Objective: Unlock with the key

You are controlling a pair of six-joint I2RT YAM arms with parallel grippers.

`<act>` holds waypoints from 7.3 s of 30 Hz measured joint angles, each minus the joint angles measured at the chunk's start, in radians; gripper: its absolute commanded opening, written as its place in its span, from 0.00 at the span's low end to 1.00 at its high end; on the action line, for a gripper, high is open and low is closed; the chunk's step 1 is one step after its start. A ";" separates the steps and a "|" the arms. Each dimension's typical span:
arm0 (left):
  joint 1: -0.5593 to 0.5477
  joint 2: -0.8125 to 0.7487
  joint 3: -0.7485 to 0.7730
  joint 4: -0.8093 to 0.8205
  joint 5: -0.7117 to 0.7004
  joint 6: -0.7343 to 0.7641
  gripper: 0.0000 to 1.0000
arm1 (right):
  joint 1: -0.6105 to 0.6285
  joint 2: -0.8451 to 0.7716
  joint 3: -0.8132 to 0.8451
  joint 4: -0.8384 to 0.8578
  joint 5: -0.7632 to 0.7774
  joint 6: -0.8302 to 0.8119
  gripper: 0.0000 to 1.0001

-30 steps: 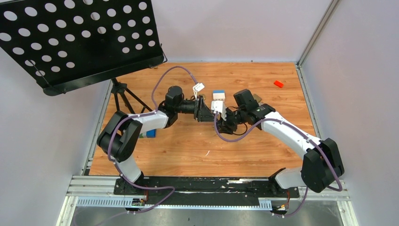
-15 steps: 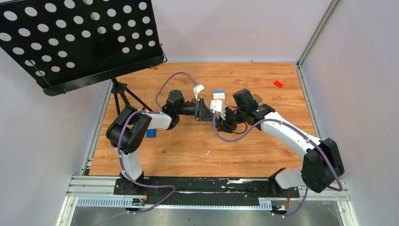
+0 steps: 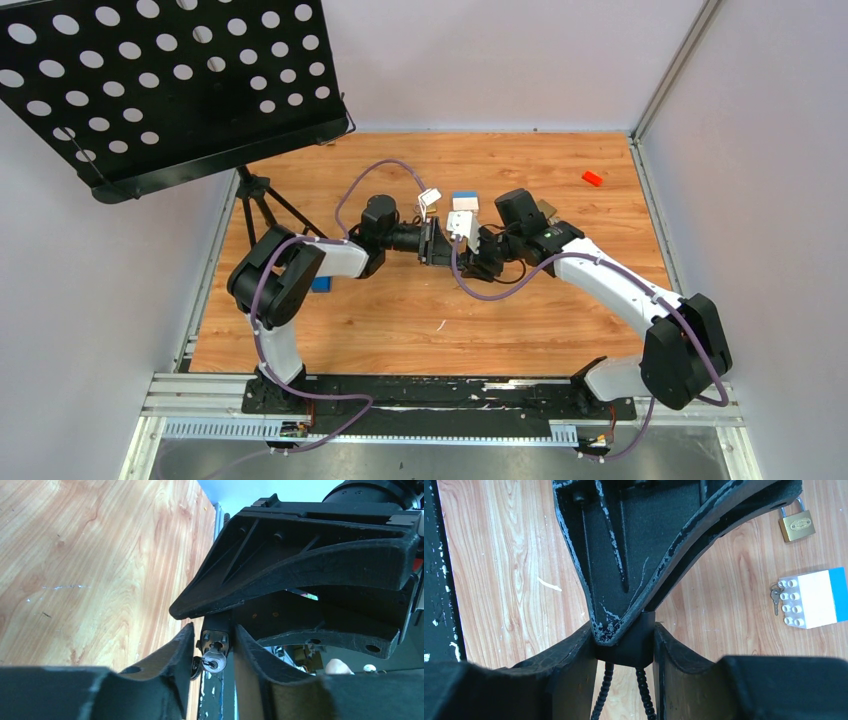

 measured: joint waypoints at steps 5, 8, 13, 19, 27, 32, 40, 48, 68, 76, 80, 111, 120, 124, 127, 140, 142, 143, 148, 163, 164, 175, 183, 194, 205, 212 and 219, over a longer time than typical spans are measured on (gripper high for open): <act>-0.009 0.000 0.002 -0.006 -0.005 0.002 0.19 | 0.000 0.000 0.000 -0.001 0.008 0.005 0.02; -0.009 0.000 0.003 -0.001 -0.006 -0.004 0.04 | 0.000 0.000 0.000 0.000 0.009 0.008 0.08; -0.009 0.002 0.003 0.013 -0.006 -0.011 0.00 | 0.000 0.000 0.000 0.002 0.016 0.015 0.39; -0.013 -0.020 0.027 -0.117 -0.011 0.125 0.00 | -0.007 -0.002 0.000 -0.004 0.043 0.011 0.67; -0.014 -0.240 0.107 -0.578 -0.130 0.629 0.00 | -0.117 -0.032 0.008 -0.083 -0.024 -0.018 0.76; -0.014 -0.330 0.119 -0.729 -0.192 0.866 0.00 | -0.146 -0.047 0.041 -0.150 -0.106 -0.047 0.72; -0.014 -0.336 0.119 -0.889 -0.239 1.025 0.00 | -0.146 -0.058 0.054 -0.181 -0.176 -0.055 0.69; -0.014 -0.286 0.164 -0.896 -0.250 0.881 0.00 | -0.116 -0.167 0.029 -0.098 -0.132 -0.041 0.54; -0.014 -0.222 0.156 -0.599 -0.243 0.281 0.00 | -0.076 -0.224 -0.131 0.070 0.000 -0.014 0.49; -0.014 -0.214 0.123 -0.530 -0.222 0.187 0.00 | -0.048 -0.174 -0.131 0.098 0.083 0.005 0.34; -0.014 -0.212 0.116 -0.514 -0.216 0.167 0.00 | -0.027 -0.159 -0.131 0.109 0.112 0.005 0.27; -0.020 -0.410 0.136 -0.821 -0.461 0.779 1.00 | -0.021 -0.121 -0.058 -0.100 -0.014 -0.065 0.00; -0.018 -0.561 0.024 -0.825 -0.558 1.109 1.00 | -0.030 -0.068 -0.010 -0.194 -0.153 -0.079 0.00; -0.018 -0.621 -0.020 -0.858 -0.590 1.204 1.00 | -0.030 -0.064 -0.010 -0.202 -0.177 -0.079 0.00; -0.018 -0.683 -0.034 -0.894 -0.588 1.280 1.00 | -0.030 -0.064 -0.010 -0.204 -0.188 -0.079 0.00; -0.026 -0.618 0.051 -1.109 -0.335 1.384 1.00 | -0.031 0.028 0.019 -0.241 -0.248 -0.074 0.00; -0.038 -0.601 0.061 -1.108 -0.306 1.382 1.00 | -0.032 0.039 0.023 -0.245 -0.256 -0.073 0.00; -0.046 -0.597 0.062 -1.107 -0.296 1.380 1.00 | -0.032 0.041 0.026 -0.248 -0.259 -0.072 0.00; -0.105 -0.587 0.053 -1.041 -0.279 1.330 1.00 | -0.032 0.052 0.045 -0.254 -0.268 -0.068 0.00; -0.148 -0.492 0.028 -0.831 -0.350 1.141 0.79 | -0.032 0.056 0.052 -0.260 -0.268 -0.066 0.00; -0.151 -0.488 0.027 -0.831 -0.351 1.138 0.76 | -0.032 0.056 0.052 -0.260 -0.268 -0.066 0.00; -0.176 -0.442 0.027 -0.831 -0.348 1.132 0.38 | -0.034 0.056 0.052 -0.259 -0.262 -0.060 0.00; -0.178 -0.442 0.027 -0.835 -0.346 1.138 0.00 | -0.035 0.056 0.052 -0.259 -0.247 -0.057 0.00; -0.147 -0.443 0.027 -0.918 -0.356 1.190 0.00 | -0.042 0.008 0.042 -0.288 -0.005 -0.083 0.02; -0.023 -0.352 0.105 -0.906 -0.459 1.183 0.00 | -0.042 -0.021 -0.042 -0.300 0.094 -0.227 0.53; -0.004 -0.232 0.122 -0.861 -0.491 1.177 0.00 | -0.045 -0.021 -0.077 -0.299 0.147 -0.238 0.77; 0.026 -0.134 0.141 -0.798 -0.523 1.132 0.00 | -0.072 -0.052 -0.115 -0.314 0.204 -0.237 0.80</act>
